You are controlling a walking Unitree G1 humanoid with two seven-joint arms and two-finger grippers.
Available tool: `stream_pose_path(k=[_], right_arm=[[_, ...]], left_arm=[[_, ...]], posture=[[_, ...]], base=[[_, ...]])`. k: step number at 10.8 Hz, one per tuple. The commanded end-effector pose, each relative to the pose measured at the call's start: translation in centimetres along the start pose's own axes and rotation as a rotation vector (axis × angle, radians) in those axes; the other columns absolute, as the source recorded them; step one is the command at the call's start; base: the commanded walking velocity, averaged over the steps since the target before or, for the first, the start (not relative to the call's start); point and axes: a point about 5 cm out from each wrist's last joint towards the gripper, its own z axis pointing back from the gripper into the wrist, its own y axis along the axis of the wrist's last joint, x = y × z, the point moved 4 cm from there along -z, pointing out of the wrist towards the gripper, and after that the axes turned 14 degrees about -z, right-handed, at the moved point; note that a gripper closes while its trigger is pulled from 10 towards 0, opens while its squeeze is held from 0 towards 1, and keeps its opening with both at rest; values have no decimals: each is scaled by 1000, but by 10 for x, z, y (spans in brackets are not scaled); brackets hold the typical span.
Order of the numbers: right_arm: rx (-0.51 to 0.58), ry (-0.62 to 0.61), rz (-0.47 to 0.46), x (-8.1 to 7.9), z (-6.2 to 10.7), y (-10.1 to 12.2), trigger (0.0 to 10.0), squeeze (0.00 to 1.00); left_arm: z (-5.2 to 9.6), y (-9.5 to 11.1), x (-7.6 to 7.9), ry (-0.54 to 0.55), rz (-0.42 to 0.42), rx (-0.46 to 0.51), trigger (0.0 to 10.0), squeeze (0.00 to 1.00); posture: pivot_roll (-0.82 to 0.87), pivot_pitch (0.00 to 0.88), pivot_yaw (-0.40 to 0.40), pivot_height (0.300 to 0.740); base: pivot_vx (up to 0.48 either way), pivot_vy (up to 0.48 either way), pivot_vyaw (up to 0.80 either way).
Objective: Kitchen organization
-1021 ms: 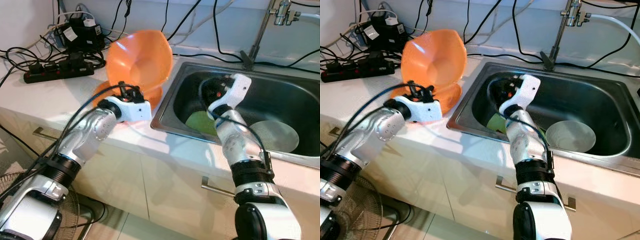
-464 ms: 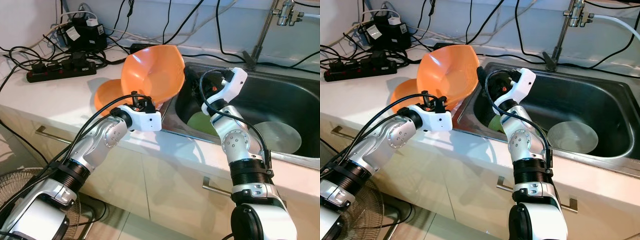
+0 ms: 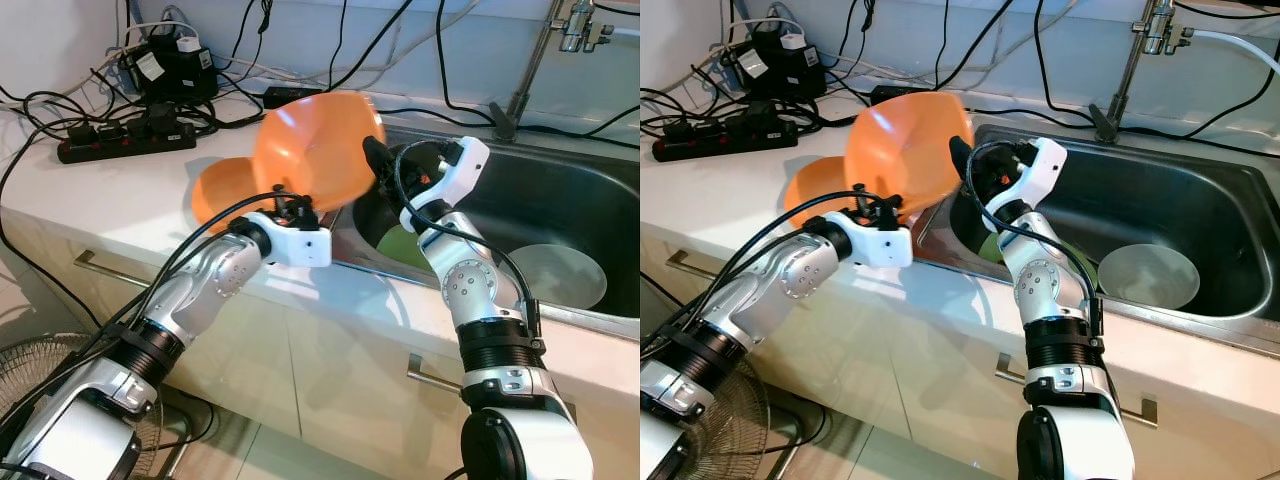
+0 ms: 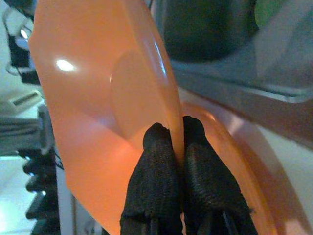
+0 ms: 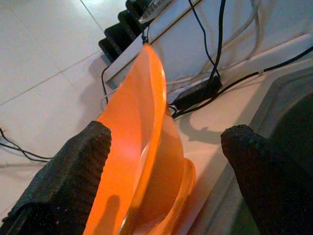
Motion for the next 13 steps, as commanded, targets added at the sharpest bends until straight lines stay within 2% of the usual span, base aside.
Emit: stream_pose_path(k=[1,2,3,4,5,13], right_arm=[[-29,-4,-2,1,-1,-5,10000,0],[-30,-7,-1,2,0,-6,10000,0],[-35,-12,4,3,0,-7,4863,0],[-35,-13,2,3,0,-7,2980,0],[-36,-16,1,4,0,-7,0,0],[-63,-18,-1,5,0,-14,0,0]], left_arm=[[-1,6,-13,39,-26,28,10000,0],[-1,7,-14,41,-28,32,10000,0],[-1,8,-15,48,-30,38,10000,0],[-1,9,-16,49,-32,40,10000,0],[0,9,-15,49,-35,42,10000,0],[2,5,-25,87,-97,35,10000,0]], posture=[[206,0,42,740],[206,0,42,740],[208,0,40,740],[208,0,40,740],[209,0,40,740],[217,0,36,740]], base=[[0,0,0],[0,0,0],[0,0,0],[0,0,0],[0,0,0],[0,0,0]])
